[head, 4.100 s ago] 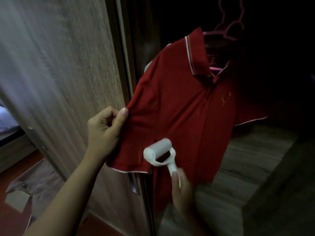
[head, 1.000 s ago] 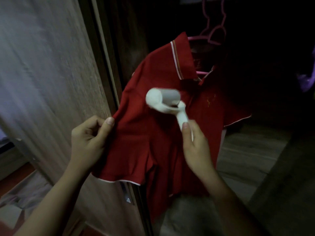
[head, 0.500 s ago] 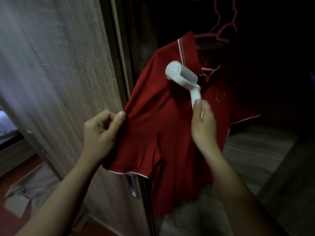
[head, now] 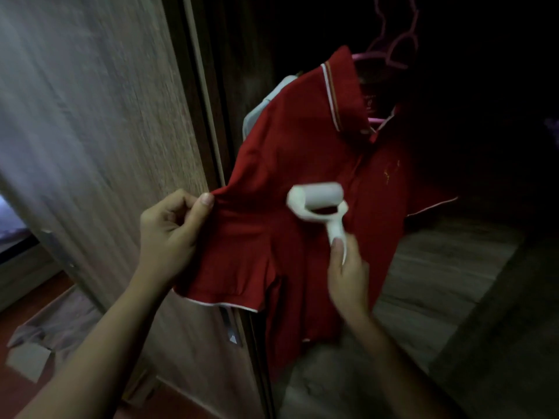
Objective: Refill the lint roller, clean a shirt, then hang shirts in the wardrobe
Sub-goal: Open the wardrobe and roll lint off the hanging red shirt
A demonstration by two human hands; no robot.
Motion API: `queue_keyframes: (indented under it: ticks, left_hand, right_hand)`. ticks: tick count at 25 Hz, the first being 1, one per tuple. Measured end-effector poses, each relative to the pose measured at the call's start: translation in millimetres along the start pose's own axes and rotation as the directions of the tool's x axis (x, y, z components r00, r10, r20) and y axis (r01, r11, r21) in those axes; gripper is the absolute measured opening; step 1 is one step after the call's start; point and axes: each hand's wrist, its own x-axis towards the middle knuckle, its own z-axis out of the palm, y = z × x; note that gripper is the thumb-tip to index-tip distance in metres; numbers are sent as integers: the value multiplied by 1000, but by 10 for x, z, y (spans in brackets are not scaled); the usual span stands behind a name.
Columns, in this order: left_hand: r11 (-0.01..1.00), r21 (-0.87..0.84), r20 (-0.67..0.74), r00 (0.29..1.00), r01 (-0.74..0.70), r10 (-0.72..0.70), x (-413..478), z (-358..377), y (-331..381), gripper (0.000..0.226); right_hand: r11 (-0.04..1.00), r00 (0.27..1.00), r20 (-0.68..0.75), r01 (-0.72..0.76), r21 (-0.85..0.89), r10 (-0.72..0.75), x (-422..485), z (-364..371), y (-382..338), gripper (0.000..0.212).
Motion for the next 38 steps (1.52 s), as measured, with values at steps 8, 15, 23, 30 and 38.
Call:
queue_keyframes:
  ticks: [8, 15, 23, 30, 38]
  left_hand:
    - [999, 30, -26, 999, 43, -42, -47, 24, 92, 43]
    - [979, 201, 25, 999, 19, -25, -731, 359, 233, 20]
    - [921, 141, 212, 920, -363, 330, -1391, 987, 454, 18]
    - [912, -46, 606, 715, -407, 350, -2059, 1324, 667, 25]
    - [839, -360, 813, 304, -408, 497, -3685, 1623, 1595, 48]
  right_hand:
    - [987, 987, 151, -22, -160, 46, -448, 262, 822, 55]
    - [891, 942, 183, -185, -415, 281, -1070, 25, 1271, 48]
    - [876, 946, -27, -310, -369, 323, -984, -1002, 1124, 35]
    - [757, 906, -260, -422, -499, 334, -1935, -2114, 608, 30]
    - [447, 662, -567, -749, -489, 491, -4132, -3250, 29, 33]
